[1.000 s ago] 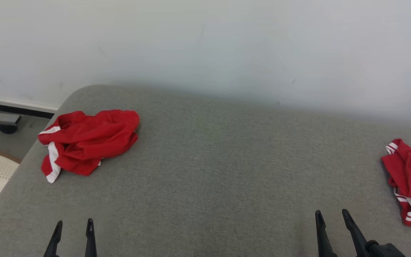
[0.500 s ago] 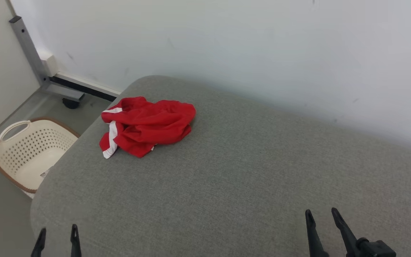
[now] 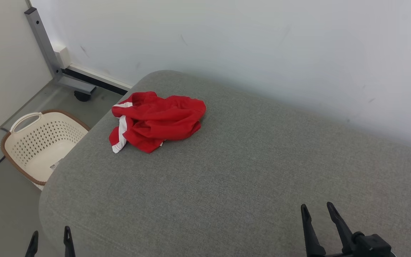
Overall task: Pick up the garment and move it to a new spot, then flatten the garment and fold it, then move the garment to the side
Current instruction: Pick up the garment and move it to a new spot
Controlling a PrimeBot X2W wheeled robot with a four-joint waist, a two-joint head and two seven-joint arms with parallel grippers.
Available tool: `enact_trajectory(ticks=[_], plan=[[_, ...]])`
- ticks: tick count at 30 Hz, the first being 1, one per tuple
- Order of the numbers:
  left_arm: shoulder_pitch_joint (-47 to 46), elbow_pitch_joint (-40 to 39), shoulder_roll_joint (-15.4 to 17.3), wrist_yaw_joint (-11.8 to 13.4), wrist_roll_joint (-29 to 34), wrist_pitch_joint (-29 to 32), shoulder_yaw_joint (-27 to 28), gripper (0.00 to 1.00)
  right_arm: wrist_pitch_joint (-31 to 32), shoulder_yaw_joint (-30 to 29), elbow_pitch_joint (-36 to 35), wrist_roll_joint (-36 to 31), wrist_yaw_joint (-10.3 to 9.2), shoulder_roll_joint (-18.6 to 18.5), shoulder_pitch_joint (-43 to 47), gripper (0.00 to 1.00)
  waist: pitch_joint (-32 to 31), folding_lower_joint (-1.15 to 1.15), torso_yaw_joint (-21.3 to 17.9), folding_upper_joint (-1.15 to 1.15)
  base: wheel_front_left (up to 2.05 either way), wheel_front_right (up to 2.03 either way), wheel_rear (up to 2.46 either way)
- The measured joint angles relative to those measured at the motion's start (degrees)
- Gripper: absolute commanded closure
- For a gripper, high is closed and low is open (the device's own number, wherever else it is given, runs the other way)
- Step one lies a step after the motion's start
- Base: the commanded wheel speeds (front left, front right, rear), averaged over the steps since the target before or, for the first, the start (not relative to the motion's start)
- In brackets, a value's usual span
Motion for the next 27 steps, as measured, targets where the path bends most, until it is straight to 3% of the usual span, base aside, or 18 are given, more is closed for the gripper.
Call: enact_trajectory(ticks=[5, 12, 18, 27], plan=[[-1.2, 1.2, 0.1, -0.8, -0.4, 0.0, -0.5, 0.00, 0.0, -0.4, -0.1, 0.6, 0.00, 0.0, 1.0, 0.00, -0.5, 0.00, -0.5, 0.00, 0.00, 0.00, 0.00], [-6.4, 2.9, 3.0, -1.8, -3.2, 0.0, 0.9, 0.00, 0.0, 2.7, -1.3, -0.1, 0.01, 0.0, -1.9, 0.00, -1.2, 0.00, -3.4, 0.00, 0.00, 0.00, 0.00], [-17.7, 5.4, 8.7, -2.3, -6.0, 0.1, 2.3, 0.00, 0.0, 5.3, -3.1, -0.7, 0.00, 0.1, -8.1, 0.00, 0.7, 0.00, -7.5, 0.00, 0.00, 0.00, 0.00], [-35.4, 12.6, 18.9, -2.6, -10.9, 6.9, 0.5, 0.00, 0.0, 9.2, -5.5, -1.1, 0.00, 0.1, -14.1, 0.00, 8.9, 0.00, -15.0, 0.01, 0.00, 0.00, 0.00]])
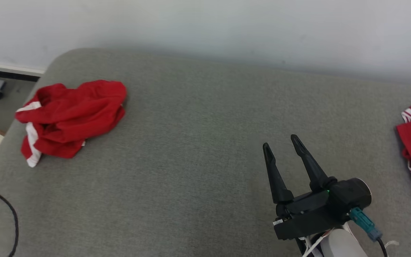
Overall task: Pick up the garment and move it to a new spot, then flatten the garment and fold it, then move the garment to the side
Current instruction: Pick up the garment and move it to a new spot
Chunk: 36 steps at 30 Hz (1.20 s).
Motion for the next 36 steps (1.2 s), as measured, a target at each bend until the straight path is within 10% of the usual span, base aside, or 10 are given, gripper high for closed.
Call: enact_trajectory(ticks=[19, 36], plan=[[-18.1, 22.9, 11.9, -0.2, -11.3, 13.1, -10.0, 0.00, 0.0, 1.9, -2.5, 1.6, 0.00, -0.1, -4.0, 0.00, 14.7, 0.00, -16.0, 0.01, 0.00, 0.00, 0.00], [-21.9, 39.2, 11.3, -0.2, -16.2, 29.2, -14.3, 0.00, 0.0, 2.0, -2.0, 0.9, 0.00, -0.1, -3.9, 0.00, 16.5, -0.02, -17.9, -0.01, 0.00, 0.00, 0.00]])
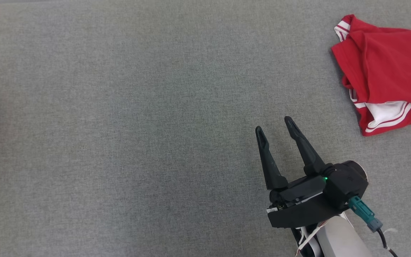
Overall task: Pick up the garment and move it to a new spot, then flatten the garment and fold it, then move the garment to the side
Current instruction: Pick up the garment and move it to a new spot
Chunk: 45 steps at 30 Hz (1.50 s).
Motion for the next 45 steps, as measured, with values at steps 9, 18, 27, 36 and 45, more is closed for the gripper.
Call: enact_trajectory(ticks=[9, 18, 27, 36, 45], plan=[[1.0, -1.8, -0.3, 0.0, -0.4, -6.2, -3.7, 1.00, 0.0, -0.2, 1.1, 0.0, 0.00, 0.0, 0.4, 0.00, -2.0, 0.00, 0.7, 0.00, 0.00, 0.00, 0.00], [-2.2, -10.3, -1.5, 0.0, -3.0, -16.8, -8.5, 1.00, 0.0, -1.3, 2.0, 1.3, 0.00, 0.0, 1.6, 0.00, -6.1, 0.00, 2.9, 0.00, 0.00, 0.00, 0.00], [-5.2, -23.3, -3.6, 0.0, -4.9, -20.4, -13.5, 1.00, 0.0, -3.5, 2.0, 2.0, 0.00, 0.0, 3.7, 0.00, -11.2, 0.00, 4.1, 0.00, 0.00, 0.00, 0.00], [-5.6, -39.2, -8.2, 1.2, -5.6, -16.2, -17.0, 1.00, 0.0, -6.3, 1.7, 3.7, 0.00, 0.0, 4.9, 0.00, -12.7, 0.00, 0.6, -0.01, 0.00, 0.00, 0.00], [-1.7, -48.9, -15.3, 3.5, -7.5, -14.0, -21.4, 1.00, 0.0, -7.0, 1.3, 4.5, 0.00, 0.0, 5.9, 0.00, -12.2, 0.00, -4.5, -0.01, 0.00, 0.00, 0.00]])
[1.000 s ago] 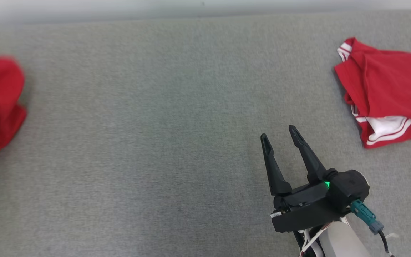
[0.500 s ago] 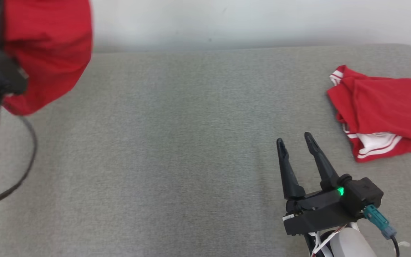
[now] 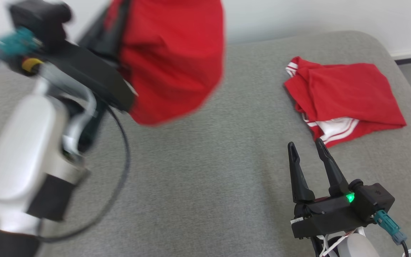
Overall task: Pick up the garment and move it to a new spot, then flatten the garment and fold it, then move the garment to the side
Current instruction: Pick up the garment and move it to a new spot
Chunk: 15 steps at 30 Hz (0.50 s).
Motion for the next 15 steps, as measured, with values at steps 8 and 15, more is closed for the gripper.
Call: enact_trajectory(ticks=[8, 15], plan=[[9.7, 4.0, -6.8, -0.1, -3.1, -3.3, -4.2, 1.00, 0.0, -0.4, 0.5, 0.0, 0.00, 0.0, 0.2, 0.00, 0.4, 0.01, -1.5, 0.00, 0.00, 0.00, 0.00], [18.4, 13.0, -8.7, -1.3, -3.4, -7.2, -7.7, 1.00, 0.0, 0.4, 1.0, -0.5, 0.00, 0.0, 0.1, 0.00, -0.3, 0.00, -0.7, 0.00, 0.00, 0.00, 0.00]])
